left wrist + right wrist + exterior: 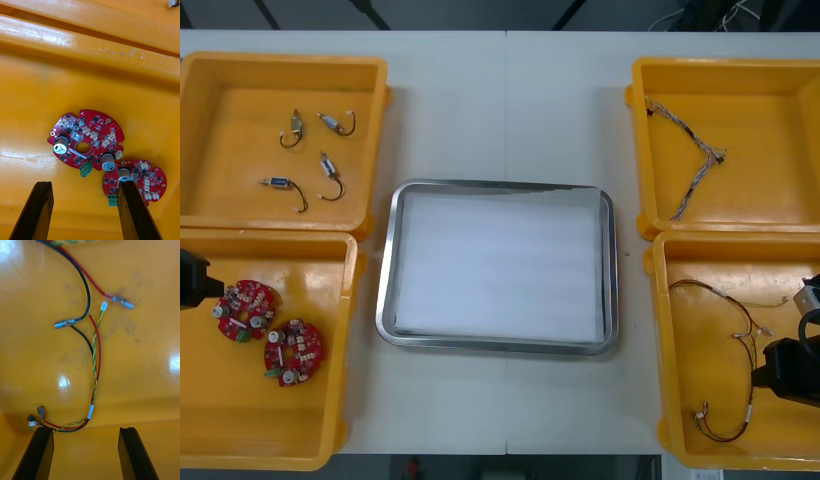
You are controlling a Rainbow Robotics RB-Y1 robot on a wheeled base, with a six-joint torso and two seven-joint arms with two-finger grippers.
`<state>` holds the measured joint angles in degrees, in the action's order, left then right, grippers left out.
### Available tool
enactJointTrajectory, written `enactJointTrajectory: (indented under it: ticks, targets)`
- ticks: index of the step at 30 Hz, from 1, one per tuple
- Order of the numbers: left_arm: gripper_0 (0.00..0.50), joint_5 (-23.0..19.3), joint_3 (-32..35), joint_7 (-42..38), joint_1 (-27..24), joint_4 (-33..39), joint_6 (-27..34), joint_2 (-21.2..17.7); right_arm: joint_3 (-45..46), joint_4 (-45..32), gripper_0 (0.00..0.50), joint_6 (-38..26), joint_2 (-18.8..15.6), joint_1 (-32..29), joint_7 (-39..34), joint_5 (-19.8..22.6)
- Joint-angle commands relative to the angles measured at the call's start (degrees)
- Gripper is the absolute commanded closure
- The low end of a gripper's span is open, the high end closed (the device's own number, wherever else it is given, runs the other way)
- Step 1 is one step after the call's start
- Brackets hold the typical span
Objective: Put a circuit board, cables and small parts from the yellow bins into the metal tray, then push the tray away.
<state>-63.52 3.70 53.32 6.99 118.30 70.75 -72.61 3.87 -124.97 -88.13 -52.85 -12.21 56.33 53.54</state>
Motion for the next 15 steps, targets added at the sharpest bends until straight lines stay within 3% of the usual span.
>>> enactJointTrajectory:
  ticks: [1,8,15]
  targets:
    - [0.000,4.9,-3.7,-2.0,1.1,2.2,-3.0,0.8,-2.0,1.7,0.000,-0.2,1.4,0.2,-1.3,-0.6]
    - [0.000,10.0,-9.2,-9.0,0.0,2.4,-7.0,0.8,-6.2,5.9,0.000,-1.3,2.2,3.8,-1.6,-2.0]
    - [0.000,10.9,-11.4,-14.8,-0.9,3.2,-7.2,0.9,-7.9,8.2,0.000,-2.0,3.4,5.6,-1.4,-3.2]
